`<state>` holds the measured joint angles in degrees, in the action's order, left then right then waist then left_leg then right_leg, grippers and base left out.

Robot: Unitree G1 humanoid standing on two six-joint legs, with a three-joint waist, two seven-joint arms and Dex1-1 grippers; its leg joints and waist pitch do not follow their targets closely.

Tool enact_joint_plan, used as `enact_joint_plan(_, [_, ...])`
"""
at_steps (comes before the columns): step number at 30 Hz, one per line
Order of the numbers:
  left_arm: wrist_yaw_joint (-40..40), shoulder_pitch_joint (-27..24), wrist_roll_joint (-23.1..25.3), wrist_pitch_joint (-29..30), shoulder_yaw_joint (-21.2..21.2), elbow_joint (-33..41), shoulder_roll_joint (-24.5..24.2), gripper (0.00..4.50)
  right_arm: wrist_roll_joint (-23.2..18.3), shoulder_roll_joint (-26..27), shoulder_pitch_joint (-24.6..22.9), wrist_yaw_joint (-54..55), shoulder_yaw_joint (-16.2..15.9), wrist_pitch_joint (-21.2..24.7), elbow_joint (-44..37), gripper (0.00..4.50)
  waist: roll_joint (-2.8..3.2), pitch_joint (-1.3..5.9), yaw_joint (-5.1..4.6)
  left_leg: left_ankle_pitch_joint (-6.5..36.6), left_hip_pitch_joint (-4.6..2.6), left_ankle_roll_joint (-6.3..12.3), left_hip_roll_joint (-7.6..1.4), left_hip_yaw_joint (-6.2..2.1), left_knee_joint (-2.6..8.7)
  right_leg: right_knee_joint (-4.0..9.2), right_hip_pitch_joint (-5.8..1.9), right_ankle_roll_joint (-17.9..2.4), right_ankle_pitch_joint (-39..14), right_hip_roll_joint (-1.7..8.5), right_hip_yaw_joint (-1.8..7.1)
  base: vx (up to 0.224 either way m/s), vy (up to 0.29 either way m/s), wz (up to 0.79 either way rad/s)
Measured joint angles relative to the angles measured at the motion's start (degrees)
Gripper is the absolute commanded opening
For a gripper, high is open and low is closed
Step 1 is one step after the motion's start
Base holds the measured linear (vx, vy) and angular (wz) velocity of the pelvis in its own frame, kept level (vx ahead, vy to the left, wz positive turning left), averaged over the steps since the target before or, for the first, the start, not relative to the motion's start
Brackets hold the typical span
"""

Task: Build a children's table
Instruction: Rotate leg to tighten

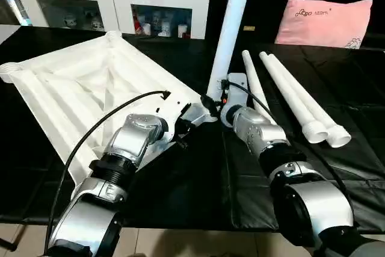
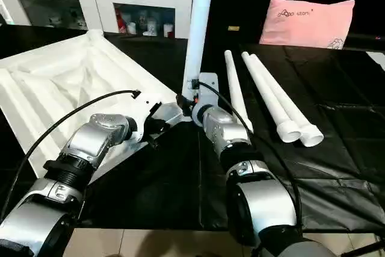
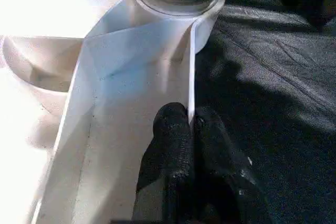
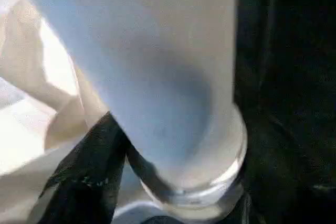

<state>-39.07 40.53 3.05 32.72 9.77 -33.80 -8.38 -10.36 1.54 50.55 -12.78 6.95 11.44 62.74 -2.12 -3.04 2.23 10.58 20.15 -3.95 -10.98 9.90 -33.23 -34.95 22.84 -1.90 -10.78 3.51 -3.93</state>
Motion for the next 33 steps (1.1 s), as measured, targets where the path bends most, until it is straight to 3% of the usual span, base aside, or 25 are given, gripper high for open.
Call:
enact_joint_plan(5, [0.2,0.18,0.01,-0.25,0.07,-0.3,0.02,0.0,0.0,-0.02,-0.88,-1.1,-0.04,-1.63,-0.31,3.98,0.02,-0.02,0.01,-0.01,0.0,-0.01,0.01,0.01,0.02,0.02,0.01,0.0,0.0,0.0,0.02,0.0,0.0,0.0])
enact_joint_plan(11, [-0.1,0.85,0.06,-1.65,0.23,-1.9,-0.48,0.0,0.21,-1.52,-6.12,-5.58,-1.31,-2.81,-6.35,4.47,0.09,-0.05,0.41,-0.02,0.0,-0.03,0.01,0.01,0.05,0.03,0.0,0.01,0.0,0.0,0.01,0.0,0.0,0.0])
enact_joint_plan(16, [-1.75,1.15,0.09,-4.22,0.9,-2.82,-1.78,0.0,-0.24,-3.56,-14.16,-10.1,-3.13,0.07,-15.72,4.47,0.45,-0.28,0.63,-0.04,0.04,-0.04,0.01,0.02,0.11,0.03,0.09,0.01,-0.01,-0.01,0.03,0.0,0.0,0.0])
enact_joint_plan(21, [-7.0,0.94,0.51,-9.54,2.74,-2.95,-6.08,0.0,-0.96,-7.58,-21.93,-16.61,-4.68,2.09,-24.88,4.47,0.75,-0.52,1.18,-0.11,0.37,-0.14,-0.03,0.0,0.29,0.07,0.4,0.02,-0.01,-0.07,-0.03,0.0,0.0,0.0])
enact_joint_plan(28, [-14.71,0.02,0.4,-13.53,3.76,-2.34,-9.96,0.0,-2.52,-13.98,-25.69,-26.3,-6.94,3.49,-36.88,4.47,0.78,-0.57,1.6,-0.26,0.68,0.2,-0.03,0.0,0.32,0.29,0.5,0.02,-0.02,-0.07,-0.06,0.0,0.0,0.0])
enact_joint_plan(33, [-23.28,-1.93,-1.14,-16.93,5.7,-0.25,-14.3,0.0,-2.99,-21.07,-28.55,-36.88,-10.19,4.13,-43.25,4.47,0.76,-0.59,2.78,-0.25,0.68,0.22,-0.03,0.0,0.29,0.3,0.5,0.01,-0.02,-0.06,-0.06,0.0,0.0,0.0])
